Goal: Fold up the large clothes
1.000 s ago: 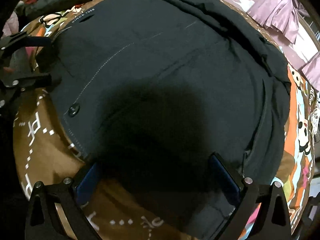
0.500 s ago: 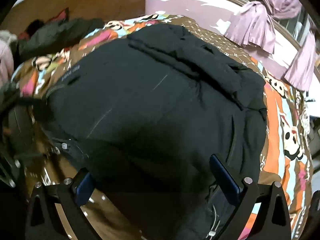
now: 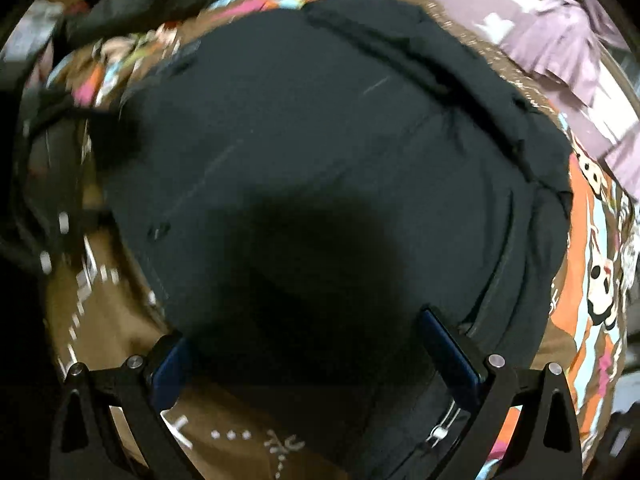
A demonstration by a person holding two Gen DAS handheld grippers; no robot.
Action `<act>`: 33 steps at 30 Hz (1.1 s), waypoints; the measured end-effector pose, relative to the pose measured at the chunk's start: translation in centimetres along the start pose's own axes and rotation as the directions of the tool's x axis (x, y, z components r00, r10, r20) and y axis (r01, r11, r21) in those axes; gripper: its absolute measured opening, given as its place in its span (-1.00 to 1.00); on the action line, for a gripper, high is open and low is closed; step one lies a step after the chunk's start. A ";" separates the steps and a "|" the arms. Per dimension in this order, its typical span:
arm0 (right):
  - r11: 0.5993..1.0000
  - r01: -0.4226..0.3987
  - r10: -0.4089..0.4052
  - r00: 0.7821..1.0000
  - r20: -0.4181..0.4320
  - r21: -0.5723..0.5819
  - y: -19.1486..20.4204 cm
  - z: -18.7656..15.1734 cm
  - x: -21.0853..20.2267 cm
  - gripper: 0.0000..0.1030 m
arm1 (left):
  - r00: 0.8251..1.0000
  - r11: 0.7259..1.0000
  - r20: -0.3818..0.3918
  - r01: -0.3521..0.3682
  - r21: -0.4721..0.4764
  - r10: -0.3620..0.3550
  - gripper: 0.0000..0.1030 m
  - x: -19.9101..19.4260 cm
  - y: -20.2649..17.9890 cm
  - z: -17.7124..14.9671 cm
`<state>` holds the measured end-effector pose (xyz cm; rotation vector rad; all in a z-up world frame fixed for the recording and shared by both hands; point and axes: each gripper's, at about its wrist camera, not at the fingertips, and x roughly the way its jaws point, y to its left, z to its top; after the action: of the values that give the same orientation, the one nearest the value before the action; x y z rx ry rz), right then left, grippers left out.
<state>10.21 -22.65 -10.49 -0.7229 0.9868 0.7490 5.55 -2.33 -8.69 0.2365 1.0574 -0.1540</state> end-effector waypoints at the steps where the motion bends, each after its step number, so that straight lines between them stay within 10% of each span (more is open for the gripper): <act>1: 0.999 0.011 -0.012 1.000 -0.023 -0.031 0.6 -0.2 0.5 1.00 | 1.000 1.000 -0.005 0.003 -0.004 -0.003 0.97 0.1 0.1 0.0; 10: 0.986 0.162 -0.165 0.982 0.089 0.038 -0.1 1.4 0.8 1.00 | 1.000 1.000 -0.014 0.018 -0.006 -0.018 0.97 0.3 0.3 -0.2; 25: 0.978 0.124 -0.164 0.955 0.246 0.168 -3.0 5.8 -3.2 1.00 | 0.992 0.986 -0.008 -0.125 -0.111 0.125 0.94 0.7 1.7 0.6; 33: 0.974 0.114 -0.165 0.948 0.272 0.194 -2.7 4.5 -3.1 1.00 | 0.975 0.966 0.049 -0.209 -0.150 0.219 0.19 -0.3 2.4 0.6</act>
<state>13.36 -21.14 -5.46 -0.5072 0.7180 0.6127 6.51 -0.12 -7.89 0.2122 0.9662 0.1090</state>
